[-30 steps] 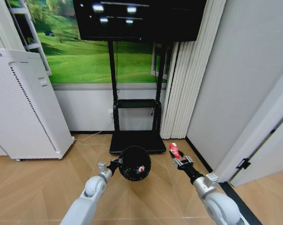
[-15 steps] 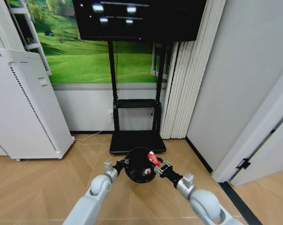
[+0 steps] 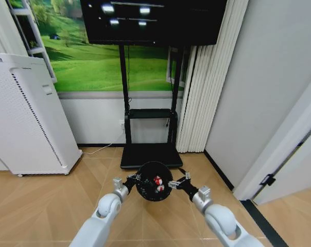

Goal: Pick up the trash bin and place the garbage on the floor into it.

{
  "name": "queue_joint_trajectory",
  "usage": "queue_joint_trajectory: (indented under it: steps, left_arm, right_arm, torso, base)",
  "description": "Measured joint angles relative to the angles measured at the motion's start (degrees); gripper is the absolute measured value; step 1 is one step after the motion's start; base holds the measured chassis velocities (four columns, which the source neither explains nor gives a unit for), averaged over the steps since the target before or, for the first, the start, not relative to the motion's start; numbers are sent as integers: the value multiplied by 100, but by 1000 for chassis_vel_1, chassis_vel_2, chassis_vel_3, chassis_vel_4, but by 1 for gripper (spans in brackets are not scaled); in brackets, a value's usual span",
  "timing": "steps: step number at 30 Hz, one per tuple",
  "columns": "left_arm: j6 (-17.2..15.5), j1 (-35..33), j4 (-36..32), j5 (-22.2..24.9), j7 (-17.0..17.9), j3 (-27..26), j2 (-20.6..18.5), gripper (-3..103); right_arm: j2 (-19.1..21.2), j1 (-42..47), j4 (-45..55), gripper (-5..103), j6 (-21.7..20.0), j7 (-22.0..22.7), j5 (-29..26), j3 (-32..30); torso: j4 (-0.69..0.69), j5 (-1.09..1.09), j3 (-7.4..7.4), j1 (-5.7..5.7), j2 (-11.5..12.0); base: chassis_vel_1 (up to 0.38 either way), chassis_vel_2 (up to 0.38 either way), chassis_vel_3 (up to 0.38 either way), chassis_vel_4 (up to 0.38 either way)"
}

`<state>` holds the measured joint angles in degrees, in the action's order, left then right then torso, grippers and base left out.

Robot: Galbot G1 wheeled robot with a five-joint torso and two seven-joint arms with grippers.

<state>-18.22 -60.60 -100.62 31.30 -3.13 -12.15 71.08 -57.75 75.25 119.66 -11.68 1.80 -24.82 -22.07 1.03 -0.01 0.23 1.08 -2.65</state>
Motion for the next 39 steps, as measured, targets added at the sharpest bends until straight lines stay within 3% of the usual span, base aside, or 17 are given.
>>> queue_joint_trajectory:
  steps: [4, 9, 14, 18, 28, 39]
  left_arm:
    - [4, -86, -188, -51, 91, -101, -144, 4]
    - [71, -352, -646, -214, 222, -468, -339, 4]
    - [109, -709, -1009, -372, 312, -854, -370, 4]
    - [155, -1281, -1367, -514, 313, -1291, -261, 4]
    - [367, -2589, -2182, -891, -136, -2543, 28, 4]
    - [403, -2473, -2117, -905, -171, -2572, 292, 4]
  right_arm:
    - [-67, 106, 107, 100, 51, 399, -218, -283]
    - [-430, 182, -143, 100, 89, 904, -274, -592]
    - [-642, 229, -451, 100, 59, 1131, -255, -668]
    - [-770, 230, -776, 100, 38, 1158, -218, -685]
    - [-1125, 200, -1254, 100, 193, 1077, 287, -683]
    - [-1358, 336, -1148, 100, 242, 1014, 748, -786]
  torso:
    - [0, 0, 0, 0, 0]
    - [-2, 2, 0, 0, 0]
    - [-1, 2, 0, 0, 0]
    - [-1, 0, 0, 0, 0]
    - [-3, 1, -1, 0, 0]
    - [0, 1, 0, 0, 0]
  base:
    - [0, 0, 0, 0]
    - [0, 0, 0, 0]
    - [0, 0, 0, 0]
    - [0, 0, 0, 0]
    - [0, 0, 0, 0]
    - [0, 0, 0, 0]
